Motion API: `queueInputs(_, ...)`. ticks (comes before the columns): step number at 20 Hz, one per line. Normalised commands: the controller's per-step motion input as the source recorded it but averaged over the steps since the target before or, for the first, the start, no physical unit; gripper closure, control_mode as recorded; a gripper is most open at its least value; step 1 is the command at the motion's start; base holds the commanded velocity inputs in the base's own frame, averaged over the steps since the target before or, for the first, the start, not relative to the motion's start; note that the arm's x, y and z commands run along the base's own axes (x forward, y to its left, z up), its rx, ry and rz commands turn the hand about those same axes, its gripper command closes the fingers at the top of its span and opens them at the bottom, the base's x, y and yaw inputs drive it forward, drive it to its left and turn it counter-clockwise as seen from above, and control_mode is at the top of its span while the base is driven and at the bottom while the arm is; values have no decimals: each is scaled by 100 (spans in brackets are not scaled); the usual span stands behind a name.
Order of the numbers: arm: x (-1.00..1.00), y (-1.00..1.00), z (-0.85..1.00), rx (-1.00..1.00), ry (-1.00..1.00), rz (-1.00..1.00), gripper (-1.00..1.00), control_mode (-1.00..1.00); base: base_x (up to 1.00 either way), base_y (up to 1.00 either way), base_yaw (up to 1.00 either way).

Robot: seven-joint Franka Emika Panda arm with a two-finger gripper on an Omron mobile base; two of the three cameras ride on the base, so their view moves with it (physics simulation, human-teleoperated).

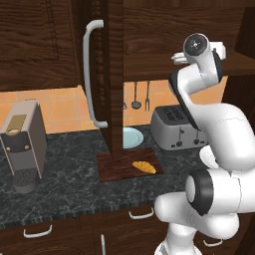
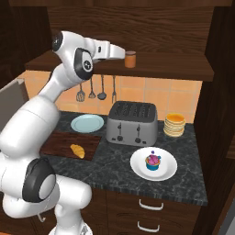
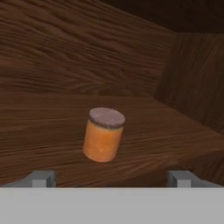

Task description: From the different types of pastries on the counter, select a croissant and place it on the cutting board. Then retrieve a jar of jam from the cabinet and place it alongside the croissant on the cutting board.

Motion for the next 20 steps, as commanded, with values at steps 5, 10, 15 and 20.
queueInputs(5,22,-4,-9,0,0,0,-100,-100,0,0,0)
queueInputs(10,13,-11,-12,0,0,0,-100,-100,0,0,0)
queueInputs(15,20,-11,-13,0,0,0,-100,-100,0,0,0)
queueInputs(20,28,-13,-14,0,0,0,-100,-100,0,0,0)
